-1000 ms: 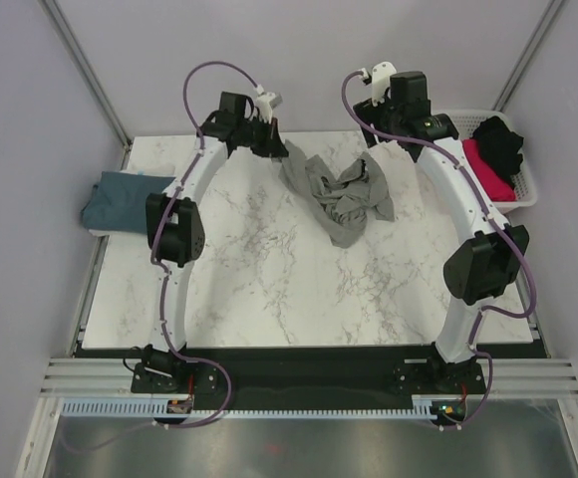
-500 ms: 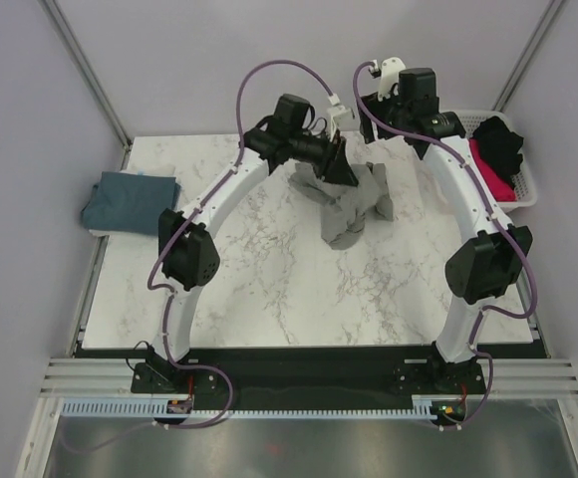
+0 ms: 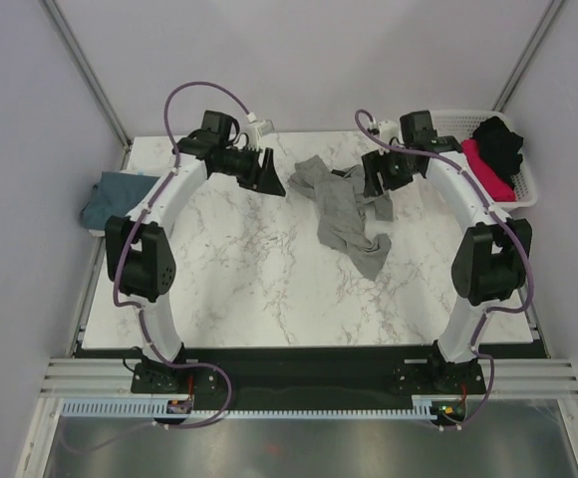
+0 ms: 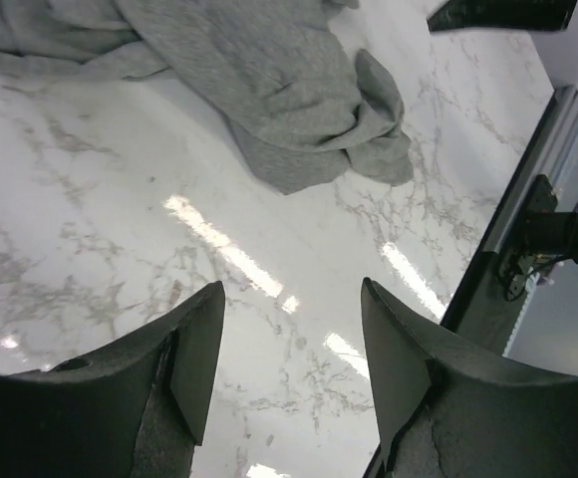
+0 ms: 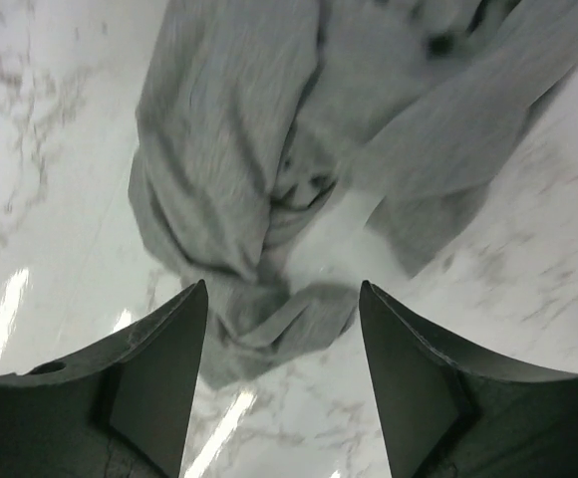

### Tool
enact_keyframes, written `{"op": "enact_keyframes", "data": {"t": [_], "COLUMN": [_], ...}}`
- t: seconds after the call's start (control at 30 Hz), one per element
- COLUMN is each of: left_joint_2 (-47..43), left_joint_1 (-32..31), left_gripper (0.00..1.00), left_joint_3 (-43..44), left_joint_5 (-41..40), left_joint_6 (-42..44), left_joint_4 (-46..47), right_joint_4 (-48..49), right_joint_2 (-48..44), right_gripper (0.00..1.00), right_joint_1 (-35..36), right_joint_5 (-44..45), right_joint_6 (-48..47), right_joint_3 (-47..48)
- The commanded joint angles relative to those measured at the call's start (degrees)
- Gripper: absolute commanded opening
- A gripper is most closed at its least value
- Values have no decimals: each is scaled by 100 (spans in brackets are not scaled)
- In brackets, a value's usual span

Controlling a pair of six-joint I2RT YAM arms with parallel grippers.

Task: Fold and stack the t-shirts
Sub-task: Flatten the tshirt out

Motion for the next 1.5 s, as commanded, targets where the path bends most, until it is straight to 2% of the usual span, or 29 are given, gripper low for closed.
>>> {"op": "enact_keyframes", "data": {"t": [0.0, 0.07, 0.2, 0.33, 0.63, 1.0, 1.23, 1.47], "left_joint_2": [-419, -463, -437, -445, -595, -692, -604, -428], "left_joint_1": [165, 210, 219, 219, 219, 219, 219, 219], "left_gripper": [64, 64, 63, 63, 63, 63, 63, 63], "left_joint_3": [-141, -176, -167, -167, -378, -475, -405, -229], "left_joint_5": [-306, -411, -333, -332, -438, -657, -728, -746], "left_joint_6": [449, 537, 485, 467, 432, 493, 484, 458], "left_joint_4": [-96, -87, -52, -35, 18, 27, 62, 62], "right_joint_4": [-660, -643, -468, -230, 192, 26, -177, -467], "right_joint_2": [-283, -336, -555, -652, 243, 1175, 1334, 1317], "right_gripper": [70, 70, 70, 71, 68, 63, 60, 49], "right_joint_1": [-97, -106, -133, -168, -440, -651, -642, -651], "right_joint_5": [-668, -695, -826, -686, -730, -888, -906, -976], "right_joint_6": [-130, -314, -1515, -2203, -1511, -1502, -1563, -1651], "right_joint_3": [-600, -1012, -1611, -2104, -1657, -945, -909, -1014]}}
